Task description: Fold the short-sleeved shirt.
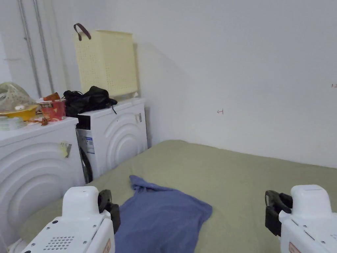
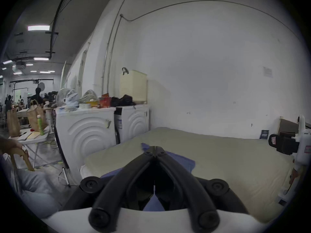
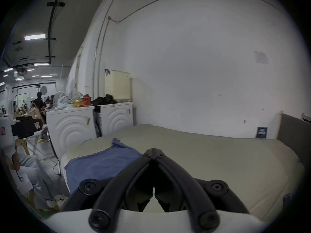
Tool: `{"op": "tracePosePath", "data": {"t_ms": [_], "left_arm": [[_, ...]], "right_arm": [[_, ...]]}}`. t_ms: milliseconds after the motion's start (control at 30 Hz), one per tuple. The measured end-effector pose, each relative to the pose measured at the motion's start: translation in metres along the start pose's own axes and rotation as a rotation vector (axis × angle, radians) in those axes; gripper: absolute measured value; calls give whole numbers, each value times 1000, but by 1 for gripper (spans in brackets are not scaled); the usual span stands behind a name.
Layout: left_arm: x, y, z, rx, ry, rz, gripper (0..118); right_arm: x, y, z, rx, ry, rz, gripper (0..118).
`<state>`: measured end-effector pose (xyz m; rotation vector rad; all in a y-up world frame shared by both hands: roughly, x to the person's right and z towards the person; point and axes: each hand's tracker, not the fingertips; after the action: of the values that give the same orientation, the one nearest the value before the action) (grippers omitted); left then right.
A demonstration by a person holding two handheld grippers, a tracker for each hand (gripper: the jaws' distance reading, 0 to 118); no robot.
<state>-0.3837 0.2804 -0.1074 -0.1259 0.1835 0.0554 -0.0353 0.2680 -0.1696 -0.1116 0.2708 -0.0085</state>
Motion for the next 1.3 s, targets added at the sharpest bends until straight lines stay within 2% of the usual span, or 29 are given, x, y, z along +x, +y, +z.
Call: {"op": "tracePosePath", "data": {"t_ms": [233,367,533,633,733,900,933,967,1000,1033,1067,1100,1133,1200,1300], "left_arm": [[-7,-5,-64,-128,-57,-38,0],[9,12,-151,-253,-181,-79,0],[44,21,-272,-404,-228,-239,0],[63,13,-334,-570,-317,-296,0],[74,-8,-392,-858,-398,-278,0],[88,-63,-455,-1108,-339,-251,0],[91,-73,-461,-1139,-330,-244,4],[95,-82,-465,-1160,-326,-243,22],[98,-95,-464,-1191,-323,-254,65],[102,-107,-463,-1240,-347,-242,117],[101,-109,-459,-1210,-387,-209,118],[104,-119,-460,-1233,-425,-215,108],[105,-129,-459,-1237,-400,-230,99],[108,-146,-453,-1249,-376,-247,94],[104,-148,-455,-1183,-296,-261,35]], "right_arm": [[-4,-11,-43,-17,4,37,1],[5,-17,-77,-22,-8,54,1],[19,-23,-123,-16,-34,39,1],[30,-25,-149,-7,-51,38,1],[40,-27,-166,-6,-56,27,1],[53,-39,-175,-9,-44,58,1],[55,-42,-175,-20,-39,64,1],[57,-46,-174,-34,-35,65,1],[60,-50,-174,-54,-34,55,1],[62,-54,-173,-69,-34,51,1],[64,-58,-173,-81,-39,51,1],[65,-62,-172,-94,-45,50,1],[66,-66,-170,-104,-50,54,1],[68,-73,-165,-122,-58,51,1],[74,-82,-155,-148,-60,47,1]]}}
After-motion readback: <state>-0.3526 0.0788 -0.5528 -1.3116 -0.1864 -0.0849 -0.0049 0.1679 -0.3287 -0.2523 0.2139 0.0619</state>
